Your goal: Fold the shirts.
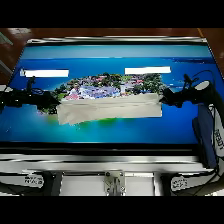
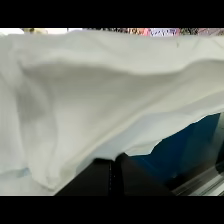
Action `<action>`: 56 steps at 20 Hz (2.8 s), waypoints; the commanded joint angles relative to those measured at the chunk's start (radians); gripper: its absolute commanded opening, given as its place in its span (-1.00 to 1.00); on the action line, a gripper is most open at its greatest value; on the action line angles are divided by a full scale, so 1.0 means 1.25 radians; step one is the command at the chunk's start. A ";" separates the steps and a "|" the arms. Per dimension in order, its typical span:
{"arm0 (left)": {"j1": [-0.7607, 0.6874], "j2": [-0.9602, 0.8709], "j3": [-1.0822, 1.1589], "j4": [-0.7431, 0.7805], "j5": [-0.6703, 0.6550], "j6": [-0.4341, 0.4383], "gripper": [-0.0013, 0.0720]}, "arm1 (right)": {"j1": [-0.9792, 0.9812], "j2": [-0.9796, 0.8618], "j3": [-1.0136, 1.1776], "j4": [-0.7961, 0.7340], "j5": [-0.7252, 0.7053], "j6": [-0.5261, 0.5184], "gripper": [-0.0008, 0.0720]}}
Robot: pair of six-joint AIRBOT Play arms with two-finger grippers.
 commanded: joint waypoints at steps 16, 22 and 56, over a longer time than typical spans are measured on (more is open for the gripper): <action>0.038 -0.096 0.086 -0.020 -0.104 -0.066 0.35 | -0.021 -0.051 0.065 -0.075 0.003 0.041 0.85; -0.003 -0.093 0.086 -0.021 -0.125 -0.066 0.35 | 0.007 -0.168 0.065 0.097 -0.050 -0.003 0.85; -0.819 -0.345 0.241 -0.547 0.272 -0.039 -0.87 | 0.020 0.481 0.065 0.071 0.340 0.130 -0.80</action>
